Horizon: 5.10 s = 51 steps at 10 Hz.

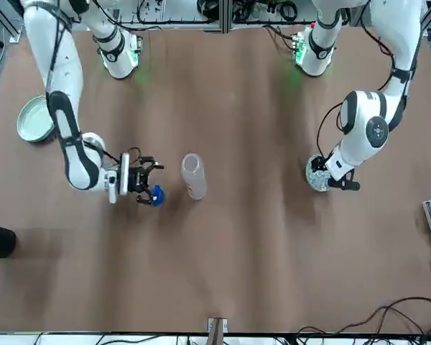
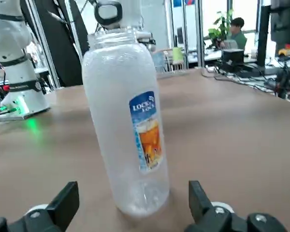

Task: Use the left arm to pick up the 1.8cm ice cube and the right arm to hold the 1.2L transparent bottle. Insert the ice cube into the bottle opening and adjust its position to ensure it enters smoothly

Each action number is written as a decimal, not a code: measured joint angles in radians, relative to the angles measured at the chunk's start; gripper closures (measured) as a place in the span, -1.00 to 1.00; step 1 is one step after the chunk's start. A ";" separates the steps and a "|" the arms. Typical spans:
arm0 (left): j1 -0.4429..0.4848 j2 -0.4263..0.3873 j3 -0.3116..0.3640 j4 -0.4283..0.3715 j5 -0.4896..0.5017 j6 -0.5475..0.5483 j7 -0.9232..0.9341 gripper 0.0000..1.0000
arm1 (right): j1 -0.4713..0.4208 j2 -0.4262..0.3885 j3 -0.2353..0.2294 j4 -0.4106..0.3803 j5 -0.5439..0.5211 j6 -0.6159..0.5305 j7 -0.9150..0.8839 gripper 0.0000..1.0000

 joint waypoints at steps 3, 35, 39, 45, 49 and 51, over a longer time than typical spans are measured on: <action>-0.001 0.017 -0.001 0.000 0.001 0.021 0.000 -0.98 | 0.007 0.014 0.027 0.006 0.040 -0.010 -0.044 -1.00; -0.006 0.037 0.000 0.009 0.006 0.048 0.001 0.49 | 0.063 0.196 0.106 0.096 0.251 -0.090 -0.222 -1.00; -0.006 -0.002 0.000 0.010 0.006 0.026 0.001 0.49 | 0.063 0.196 0.106 0.096 0.253 -0.090 -0.222 -1.00; -0.006 -0.049 0.001 0.040 0.006 -0.041 0.001 0.49 | 0.063 0.196 0.106 0.101 0.255 -0.090 -0.222 -1.00; -0.006 -0.079 0.000 0.087 0.006 -0.098 0.001 0.49 | 0.063 0.196 0.104 0.101 0.255 -0.090 -0.222 -1.00; -0.006 -0.095 0.000 0.099 0.006 -0.113 0.000 0.49 | 0.063 0.196 0.104 0.101 0.256 -0.090 -0.222 -1.00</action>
